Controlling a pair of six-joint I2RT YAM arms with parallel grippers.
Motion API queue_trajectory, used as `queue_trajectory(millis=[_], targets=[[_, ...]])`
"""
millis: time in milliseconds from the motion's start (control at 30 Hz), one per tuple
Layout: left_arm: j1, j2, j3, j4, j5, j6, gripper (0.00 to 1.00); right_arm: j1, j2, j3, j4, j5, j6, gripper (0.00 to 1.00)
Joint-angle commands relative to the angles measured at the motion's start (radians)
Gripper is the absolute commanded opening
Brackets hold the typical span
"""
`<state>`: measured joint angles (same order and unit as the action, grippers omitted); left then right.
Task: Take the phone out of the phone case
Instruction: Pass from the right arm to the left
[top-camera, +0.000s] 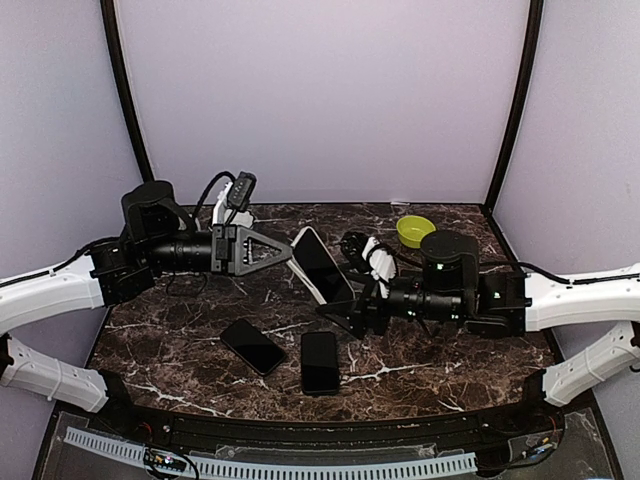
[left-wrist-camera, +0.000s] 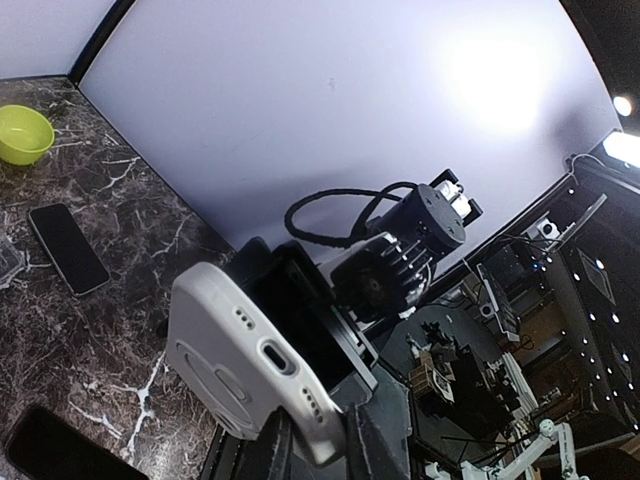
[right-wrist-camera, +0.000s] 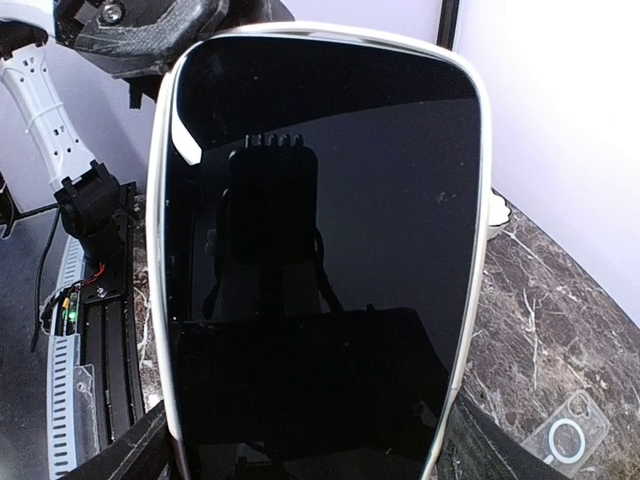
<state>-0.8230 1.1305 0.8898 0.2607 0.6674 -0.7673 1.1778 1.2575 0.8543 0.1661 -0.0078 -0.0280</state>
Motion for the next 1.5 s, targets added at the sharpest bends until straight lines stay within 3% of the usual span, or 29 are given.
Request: queue_trajectory(millis=[0, 233, 367, 433, 600, 833, 1167, 1467], targets=[[-0.004, -0.007, -0.039, 0.017, 0.019, 0.023, 0.17, 0.023, -0.080, -0.032, 0.290, -0.137, -0.044, 0.00], [-0.004, -0.017, -0.063, 0.028, 0.009, 0.021, 0.14, 0.026, -0.121, -0.125, 0.445, -0.204, -0.052, 0.00], [-0.005, -0.021, -0.057, 0.012, 0.005, 0.030, 0.15, 0.028, -0.122, -0.134, 0.449, -0.207, -0.054, 0.00], [-0.005, -0.029, -0.052, -0.004, -0.004, 0.041, 0.21, 0.028, -0.126, -0.140, 0.444, -0.189, -0.055, 0.00], [-0.005, -0.075, -0.047, -0.047, -0.037, 0.066, 0.50, 0.027, -0.145, -0.171, 0.420, -0.132, -0.069, 0.00], [-0.003, -0.171, 0.002, -0.214, -0.095, 0.135, 0.71, 0.028, -0.164, -0.197, 0.352, -0.062, -0.171, 0.00], [-0.001, -0.235, 0.009, -0.327, -0.144, 0.172, 0.72, 0.028, -0.134, -0.223, 0.355, -0.011, -0.292, 0.00], [-0.001, -0.177, 0.028, -0.304, -0.093, 0.183, 0.65, 0.040, -0.154, -0.254, 0.348, -0.058, -0.602, 0.00]])
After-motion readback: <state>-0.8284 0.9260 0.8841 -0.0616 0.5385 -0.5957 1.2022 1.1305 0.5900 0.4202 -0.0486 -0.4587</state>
